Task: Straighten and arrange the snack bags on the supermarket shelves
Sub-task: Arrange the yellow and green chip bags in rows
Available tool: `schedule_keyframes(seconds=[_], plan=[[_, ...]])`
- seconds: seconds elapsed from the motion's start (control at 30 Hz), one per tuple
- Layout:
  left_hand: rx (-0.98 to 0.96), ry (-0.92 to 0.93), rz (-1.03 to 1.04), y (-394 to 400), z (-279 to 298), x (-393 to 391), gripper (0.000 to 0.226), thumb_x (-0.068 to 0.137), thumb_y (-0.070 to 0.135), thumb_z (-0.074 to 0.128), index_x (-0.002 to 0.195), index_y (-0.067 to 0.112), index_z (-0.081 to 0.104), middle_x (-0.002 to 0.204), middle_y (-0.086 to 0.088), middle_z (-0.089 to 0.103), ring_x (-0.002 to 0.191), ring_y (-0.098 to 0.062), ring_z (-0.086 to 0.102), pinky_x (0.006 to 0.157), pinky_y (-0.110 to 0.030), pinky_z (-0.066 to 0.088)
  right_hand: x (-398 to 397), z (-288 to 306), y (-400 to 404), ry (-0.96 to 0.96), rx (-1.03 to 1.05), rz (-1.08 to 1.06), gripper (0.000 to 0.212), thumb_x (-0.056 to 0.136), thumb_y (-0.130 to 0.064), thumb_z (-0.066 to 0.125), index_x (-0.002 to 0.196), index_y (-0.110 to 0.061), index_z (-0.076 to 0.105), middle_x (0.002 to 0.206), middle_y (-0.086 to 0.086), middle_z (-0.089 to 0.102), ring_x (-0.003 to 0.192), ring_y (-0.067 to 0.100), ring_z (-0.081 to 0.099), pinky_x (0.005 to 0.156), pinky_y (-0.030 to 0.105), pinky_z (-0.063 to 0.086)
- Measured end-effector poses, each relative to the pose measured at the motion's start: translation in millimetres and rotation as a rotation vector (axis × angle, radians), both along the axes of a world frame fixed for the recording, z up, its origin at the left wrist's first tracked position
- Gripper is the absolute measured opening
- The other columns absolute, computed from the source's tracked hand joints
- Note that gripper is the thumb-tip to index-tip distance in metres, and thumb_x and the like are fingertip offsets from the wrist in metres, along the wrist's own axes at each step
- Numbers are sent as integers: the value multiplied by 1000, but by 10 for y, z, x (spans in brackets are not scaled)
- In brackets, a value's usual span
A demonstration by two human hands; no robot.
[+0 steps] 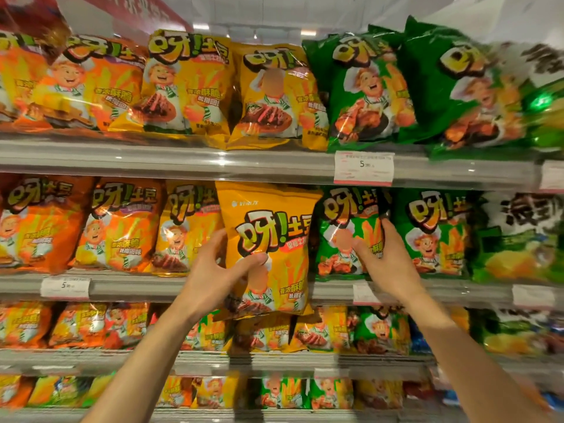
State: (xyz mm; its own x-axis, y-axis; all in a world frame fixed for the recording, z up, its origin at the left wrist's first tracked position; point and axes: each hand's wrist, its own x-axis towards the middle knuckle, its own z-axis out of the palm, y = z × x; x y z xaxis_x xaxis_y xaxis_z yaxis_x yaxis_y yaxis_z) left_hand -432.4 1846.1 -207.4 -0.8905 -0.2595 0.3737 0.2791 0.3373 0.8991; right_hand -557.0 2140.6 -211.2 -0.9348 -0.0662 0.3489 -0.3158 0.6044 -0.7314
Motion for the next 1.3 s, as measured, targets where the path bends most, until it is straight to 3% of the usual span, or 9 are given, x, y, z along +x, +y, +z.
schedule_keyframes(seconds=[0.1, 0.3, 0.47, 0.57, 0.67, 0.8, 0.97, 1.13, 1.3], plan=[[-4, -1, -1, 32, 5, -38, 66, 69, 54, 81, 127, 29, 60, 113, 17, 72, 102, 8, 64, 82, -17, 48, 17, -32, 17, 18, 36, -31, 85, 97, -57, 57, 162, -18, 19, 163, 7, 33, 148, 26, 35, 116, 40, 32], [-12, -18, 22, 54, 17, -85, 70, 69, 60, 79, 130, 31, 58, 116, 16, 71, 106, 2, 64, 80, -18, 49, 234, 62, 0, 328, 69, -89, 61, 97, -48, 63, 148, -25, 41, 138, -1, 48, 128, 17, 47, 104, 30, 36], [-48, -10, 50, 144, 37, -118, 43, 71, 57, 75, 104, 54, 47, 86, 62, 51, 84, 39, 47, 63, 8, 37, 510, 82, -356, -16, -126, 243, 61, 89, -71, 57, 141, -45, 41, 126, -22, 56, 107, -8, 59, 87, 19, 50], [-49, -9, 37, 72, -24, -181, 57, 73, 65, 74, 123, 47, 56, 105, 45, 65, 99, 25, 58, 84, -9, 52, 577, -21, -630, -167, -201, 387, 75, 80, -77, 57, 147, -53, 33, 131, -29, 55, 115, -9, 58, 94, 17, 47], [-51, -30, -19, -5, -20, -170, 81, 74, 74, 71, 141, 32, 54, 129, 20, 67, 121, -1, 62, 102, -35, 53, 576, -115, -823, -228, -230, 434, 31, 85, -69, 63, 109, -78, 44, 112, -44, 63, 107, -18, 60, 93, 19, 51], [-50, 34, -22, -161, -32, -121, 63, 86, 72, 61, 138, 39, 55, 124, 28, 67, 116, 5, 62, 93, -16, 51, 503, -123, -929, -227, -341, 415, 47, 91, -62, 64, 134, -54, 48, 125, -37, 62, 118, -15, 56, 104, 22, 47], [-446, 253, 330, -543, -5, -52, 45, 92, 46, 63, 127, 19, 65, 124, 1, 62, 117, -17, 56, 94, -33, 49, 441, 28, -1129, -169, -373, 341, 15, 98, -54, 60, 109, -57, 50, 96, -57, 56, 92, -36, 50, 67, -9, 38], [-753, 222, 484, -853, 2, -98, 58, 87, 44, 64, 134, 10, 62, 148, -21, 46, 137, -41, 40, 107, -58, 38, 316, 34, -1417, -78, -364, 272, 18, 100, -57, 53, 115, -61, 44, 103, -46, 60, 96, -30, 53, 69, -3, 42], [-769, 86, 400, -906, -150, -124, 78, 90, 64, 45, 153, 18, 45, 165, -18, 27, 150, -39, 25, 116, -61, 31, 211, -144, -1469, -49, -364, 198, 29, 102, -57, 45, 130, -47, 42, 118, -30, 58, 103, -23, 52, 82, 8, 37]])
